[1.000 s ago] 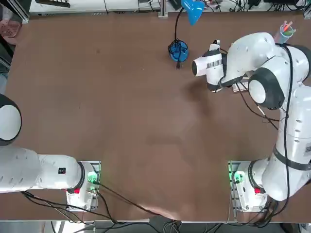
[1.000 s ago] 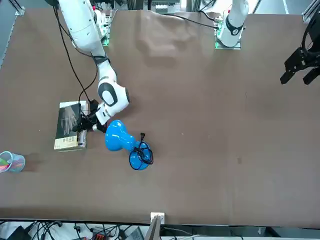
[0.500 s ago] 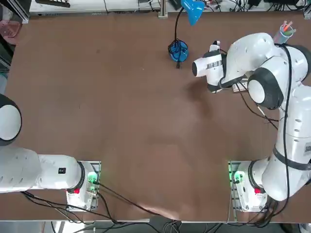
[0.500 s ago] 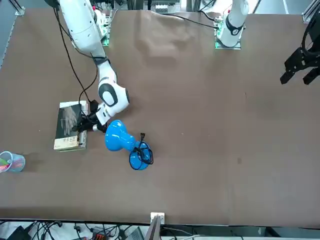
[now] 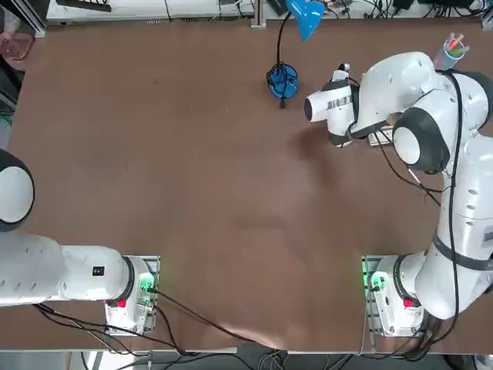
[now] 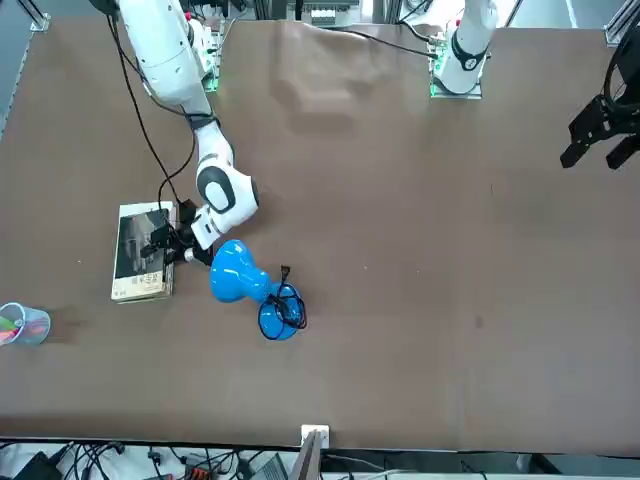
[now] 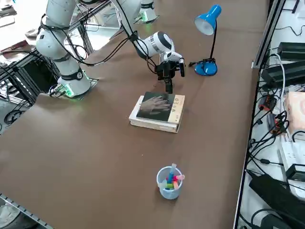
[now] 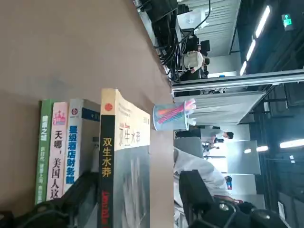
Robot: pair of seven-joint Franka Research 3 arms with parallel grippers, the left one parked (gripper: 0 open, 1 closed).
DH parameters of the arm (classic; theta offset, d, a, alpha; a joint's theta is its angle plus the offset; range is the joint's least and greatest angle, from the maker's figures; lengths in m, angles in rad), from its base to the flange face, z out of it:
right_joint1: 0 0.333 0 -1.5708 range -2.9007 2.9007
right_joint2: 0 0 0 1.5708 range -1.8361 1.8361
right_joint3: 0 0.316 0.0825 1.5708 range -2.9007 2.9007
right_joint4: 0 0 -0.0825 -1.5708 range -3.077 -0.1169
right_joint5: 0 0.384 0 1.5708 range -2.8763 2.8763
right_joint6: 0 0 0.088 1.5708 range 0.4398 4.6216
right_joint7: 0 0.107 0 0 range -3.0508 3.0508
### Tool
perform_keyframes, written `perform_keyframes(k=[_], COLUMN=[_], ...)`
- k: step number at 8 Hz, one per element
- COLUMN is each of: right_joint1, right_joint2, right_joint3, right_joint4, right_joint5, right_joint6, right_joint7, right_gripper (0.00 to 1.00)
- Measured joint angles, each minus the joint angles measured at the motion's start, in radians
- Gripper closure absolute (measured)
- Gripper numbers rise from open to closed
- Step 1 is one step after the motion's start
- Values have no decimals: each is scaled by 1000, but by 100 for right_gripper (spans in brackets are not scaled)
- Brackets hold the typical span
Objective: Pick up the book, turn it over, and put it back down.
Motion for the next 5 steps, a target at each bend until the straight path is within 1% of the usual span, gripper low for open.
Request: perform_keyframes(k=[2, 3, 5], right_joint1=[-4, -18, -84], right_joint2=[-15, -49, -161], right_joint3=[-2, -7, -10], right_joint4=[-4, -23, -95], right_joint5=[0, 1, 1], right_joint6=[31, 109, 319], right_joint7=[14, 20, 23], right_gripper=[0, 0, 0])
